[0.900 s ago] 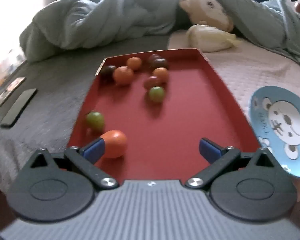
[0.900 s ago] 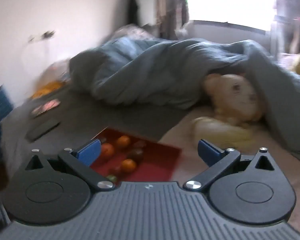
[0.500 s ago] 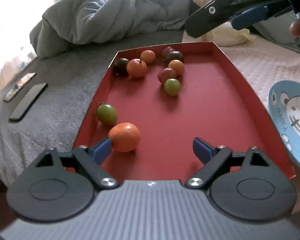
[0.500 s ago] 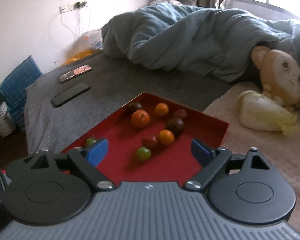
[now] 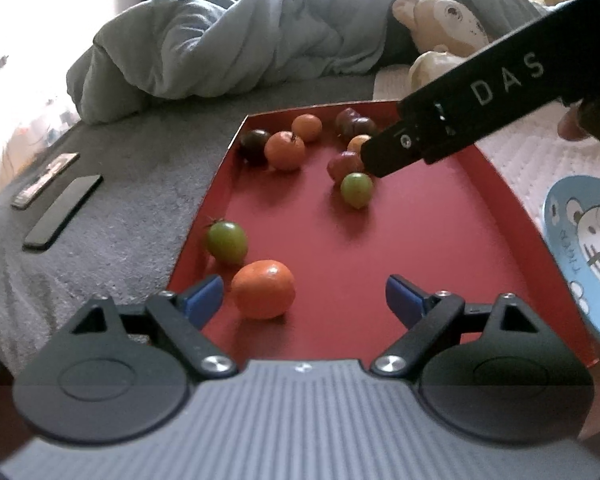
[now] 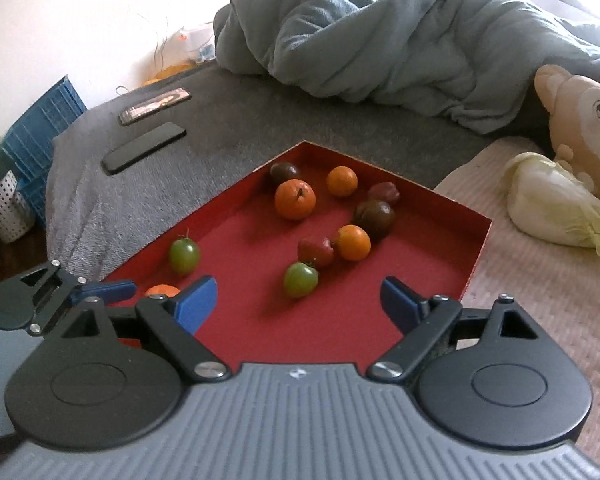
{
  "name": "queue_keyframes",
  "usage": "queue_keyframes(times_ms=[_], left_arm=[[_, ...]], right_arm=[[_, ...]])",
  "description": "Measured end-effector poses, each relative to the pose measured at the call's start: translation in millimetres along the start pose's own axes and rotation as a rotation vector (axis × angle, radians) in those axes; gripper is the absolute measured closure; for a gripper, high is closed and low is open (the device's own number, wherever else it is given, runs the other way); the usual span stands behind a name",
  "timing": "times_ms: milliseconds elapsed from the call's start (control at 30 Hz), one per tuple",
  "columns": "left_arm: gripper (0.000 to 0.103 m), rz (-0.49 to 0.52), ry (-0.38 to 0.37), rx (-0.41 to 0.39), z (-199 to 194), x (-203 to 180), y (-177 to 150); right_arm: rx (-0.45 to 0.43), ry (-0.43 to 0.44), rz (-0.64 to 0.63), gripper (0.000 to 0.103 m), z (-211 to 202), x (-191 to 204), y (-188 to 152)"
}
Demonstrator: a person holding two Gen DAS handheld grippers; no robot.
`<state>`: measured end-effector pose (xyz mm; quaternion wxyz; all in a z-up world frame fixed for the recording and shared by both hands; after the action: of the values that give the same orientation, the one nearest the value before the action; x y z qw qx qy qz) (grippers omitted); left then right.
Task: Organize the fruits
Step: 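Grasp the tangerine with the left gripper while the right gripper grasps a green tomato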
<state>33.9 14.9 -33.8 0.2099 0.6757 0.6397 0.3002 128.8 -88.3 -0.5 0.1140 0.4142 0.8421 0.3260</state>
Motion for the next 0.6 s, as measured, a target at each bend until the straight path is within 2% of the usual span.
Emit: queue_keyframes(times_ms=[67,100,133,300,600], left_arm=[[0.014,-0.008,0.005,0.006,3,5,0],[0.017,-0.016,0.008,0.004,5,7,0],[0.025,-0.018,0.011,0.007,6,8,0],[0.034,-0.049,-0.019,0.038,16,15,-3],[0.034,-0.066,-0.003,0.063,19,23,-4]], right_arm=[[0.006,-0.003,-0.001,0.015,3,-1,1],[0.011,-0.005,0.002,0.017,6,-1,1],[0.018,-0.006,0.004,0.018,8,-2,1],[0.056,-0.007,0.000,0.033,24,-2,0],[0.108,-0.002,-0.012,0.041,46,3,-2]])
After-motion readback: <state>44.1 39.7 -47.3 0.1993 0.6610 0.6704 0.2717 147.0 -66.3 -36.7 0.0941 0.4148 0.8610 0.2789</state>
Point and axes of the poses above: each gripper's, at about its wrist camera, not at the fingertips, and z roughly the way its jaws point, x to its left, y to its top, the point moved 4 cm from there along z, roughly the way its jaws point, and after that the axes turned 5 degrees about x, right-handed, at the moved point
